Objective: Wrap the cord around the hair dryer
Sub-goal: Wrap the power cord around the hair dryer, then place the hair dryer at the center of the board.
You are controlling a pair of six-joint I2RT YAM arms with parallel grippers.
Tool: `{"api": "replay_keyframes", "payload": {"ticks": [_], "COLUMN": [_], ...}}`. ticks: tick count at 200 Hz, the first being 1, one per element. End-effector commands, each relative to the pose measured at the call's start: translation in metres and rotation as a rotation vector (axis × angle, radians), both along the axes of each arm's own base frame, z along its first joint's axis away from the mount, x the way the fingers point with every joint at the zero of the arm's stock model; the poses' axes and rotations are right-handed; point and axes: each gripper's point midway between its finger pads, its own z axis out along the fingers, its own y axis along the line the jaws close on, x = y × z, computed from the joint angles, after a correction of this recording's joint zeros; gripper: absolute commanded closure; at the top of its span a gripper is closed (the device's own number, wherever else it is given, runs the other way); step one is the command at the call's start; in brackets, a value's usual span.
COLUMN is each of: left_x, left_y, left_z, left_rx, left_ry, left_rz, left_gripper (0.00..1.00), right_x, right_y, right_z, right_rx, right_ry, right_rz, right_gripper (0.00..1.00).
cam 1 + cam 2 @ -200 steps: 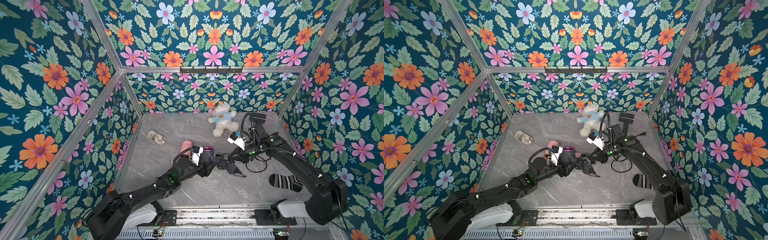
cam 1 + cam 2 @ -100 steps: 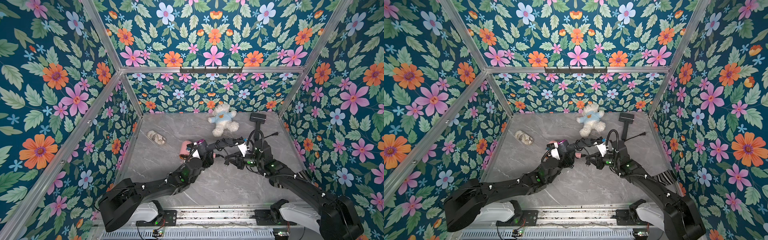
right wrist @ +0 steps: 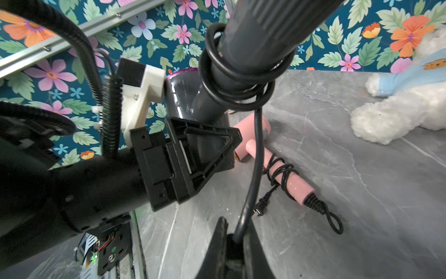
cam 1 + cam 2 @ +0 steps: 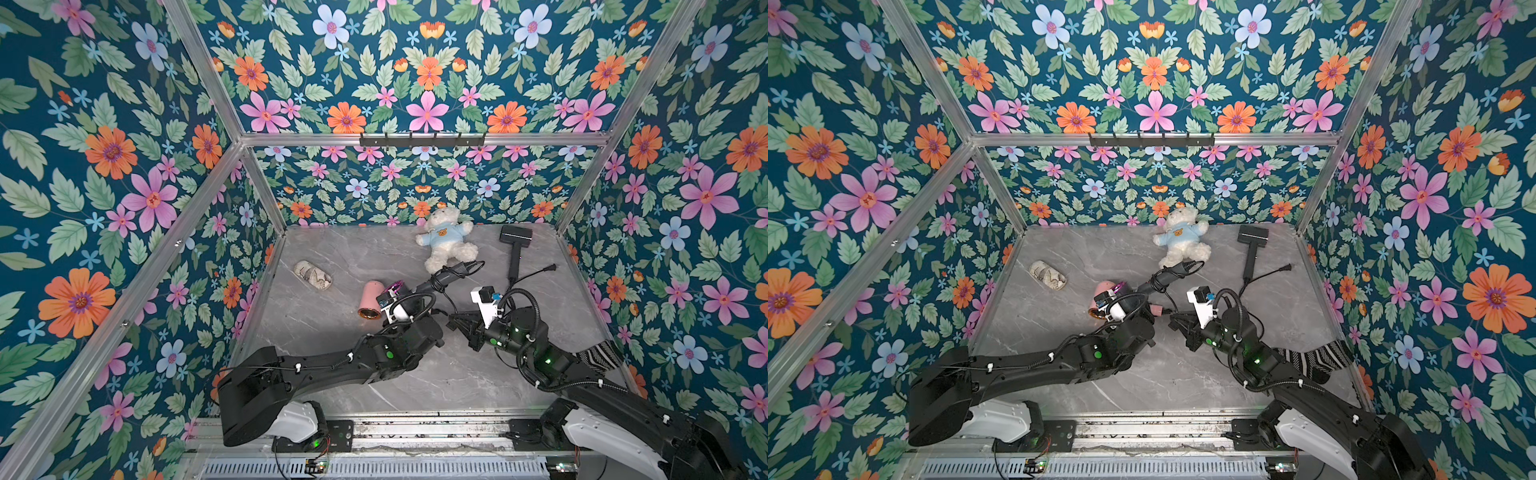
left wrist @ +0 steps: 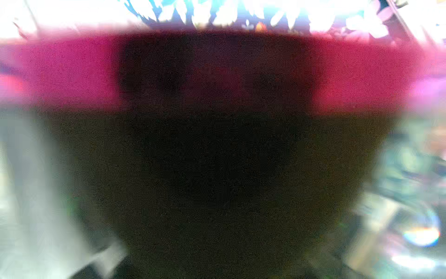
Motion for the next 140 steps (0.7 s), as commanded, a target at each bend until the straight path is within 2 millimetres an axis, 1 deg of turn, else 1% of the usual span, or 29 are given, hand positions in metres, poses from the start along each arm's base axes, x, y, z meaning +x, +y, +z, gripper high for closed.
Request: {"api": "replay_keyframes", "payload": {"ticks": [1,25,44,65,77,95,118,129,140], "left_x": [-0.003,-0.007,-0.010,-0.011,-0.011,-0.011,-0.018,-0.025,-0.032], "left_y": [0.029,0.032,0.034,0.037,0.037,0.037,0.034,0.032,0.031], "left_z": [0.001,-0.005,-0.010,-0.021,-0.031,-0.048,-0.076,-0.090,-0.104], "left_rx": [0.197,0.333,0.404,0.478,0.504,0.540,0.555,0.560,0.566], "left_ry": [0.018,0.104,0.164,0.239,0.286,0.353,0.440,0.478,0.516], "left_rz": [0.099,0.058,0.004,-0.084,-0.156,-0.277,-0.463,-0.547,-0.624], "left_gripper": [1.00,1.00,1.00,1.00,1.00,1.00,1.00,1.00,1.00], "right_x": [0.009,0.005,-0.008,-0.021,-0.025,-0.022,-0.014,-0.013,-0.012], "right_y": [-0.008,-0.009,-0.006,-0.003,0.002,0.003,0.001,0.004,0.006], "right_z": [-0.010,-0.018,-0.021,-0.019,-0.015,-0.013,-0.020,-0.022,-0.029], "right_rx": [-0.153,-0.327,-0.415,-0.469,-0.468,-0.487,-0.496,-0.495,-0.508], "right_ry": [0.050,0.213,0.355,0.476,0.515,0.556,0.623,0.649,0.669], "right_rz": [-0.048,-0.012,0.062,0.128,0.174,0.194,0.209,0.235,0.260], "right_gripper": [1.00,1.00,1.00,1.00,1.00,1.00,1.00,1.00,1.00]}}
